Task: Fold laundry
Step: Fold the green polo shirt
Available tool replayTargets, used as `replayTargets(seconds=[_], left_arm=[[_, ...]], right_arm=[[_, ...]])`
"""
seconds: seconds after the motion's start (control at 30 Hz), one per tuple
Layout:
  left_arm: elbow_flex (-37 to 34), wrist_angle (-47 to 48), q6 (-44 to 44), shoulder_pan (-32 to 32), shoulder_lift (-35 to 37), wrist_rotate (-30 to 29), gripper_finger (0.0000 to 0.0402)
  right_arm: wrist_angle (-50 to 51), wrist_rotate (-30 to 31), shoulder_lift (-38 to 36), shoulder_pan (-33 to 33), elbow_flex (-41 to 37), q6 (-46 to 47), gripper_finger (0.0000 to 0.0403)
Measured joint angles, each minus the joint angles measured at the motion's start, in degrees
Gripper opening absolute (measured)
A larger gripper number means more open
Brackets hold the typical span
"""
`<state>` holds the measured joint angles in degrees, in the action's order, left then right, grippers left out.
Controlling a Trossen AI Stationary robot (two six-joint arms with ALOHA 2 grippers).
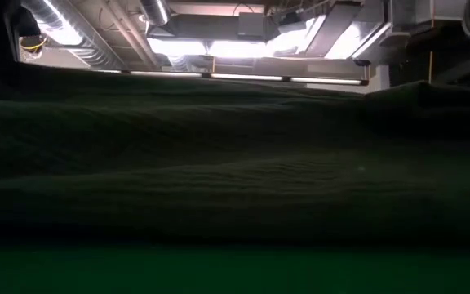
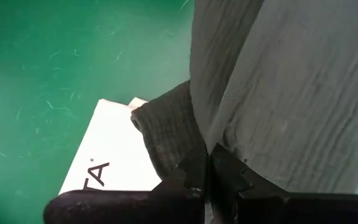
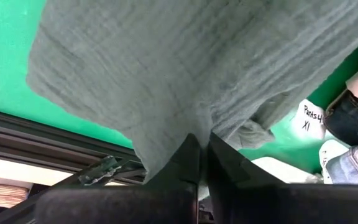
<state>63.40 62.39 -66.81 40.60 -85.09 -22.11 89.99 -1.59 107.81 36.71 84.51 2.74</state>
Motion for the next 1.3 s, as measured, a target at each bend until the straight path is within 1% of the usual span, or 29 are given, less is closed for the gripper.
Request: replayTargets(seconds=[0.17, 0.3, 0.43, 0.53, 0.67, 0.8, 0.93, 1.1, 1.2, 1.3], left_arm=[[0.0, 0.2, 0.0, 0.0, -0.8, -2.0, 0.0], [0.0, 1.0, 0.0, 0.0, -0.8, -5.0, 0.0], [0.0, 2.7, -0.1, 0.0, -0.8, -5.2, 0.0005], [0.0, 3.8, -0.1, 0.0, -0.8, -6.3, 0.0028], [0.0, 4.4, -0.1, -0.6, -0.8, -7.6, 0.0073], [0.0, 4.4, -0.1, -1.7, -0.8, -7.7, 0.0116], [0.0, 4.3, -0.1, -2.3, -0.8, -7.7, 0.0142], [0.0, 4.2, -0.1, -2.6, -0.8, -7.7, 0.0152], [0.0, 3.9, -0.1, -2.6, -0.8, -7.7, 0.015], [0.0, 3.5, -0.2, -2.3, -0.8, -7.5, 0.0143]], right_arm=[[0.0, 0.1, 0.0, 0.0, 0.0, 0.0, 0.0012], [0.0, 2.5, 0.0, 0.0, 0.0, -0.1, 0.0012], [0.0, 4.1, 0.0, 0.0, 0.0, -0.1, 0.0018], [0.0, 4.2, 0.0, 0.0, 0.0, 0.0, 0.0042], [0.1, 5.3, 0.0, 0.0, 0.0, 1.1, 0.0092], [0.1, 7.5, 0.0, 0.0, 0.0, 2.5, 0.0142], [0.1, 10.2, 0.0, 0.0, 0.0, 2.9, 0.0176], [0.0, 10.8, 0.0, 0.0, 0.0, 2.9, 0.019], [-1.0, 13.4, 0.0, 0.0, 0.0, 4.4, 0.0188], [-4.6, 15.6, 0.0, 0.0, 0.0, 6.4, 0.0187]])
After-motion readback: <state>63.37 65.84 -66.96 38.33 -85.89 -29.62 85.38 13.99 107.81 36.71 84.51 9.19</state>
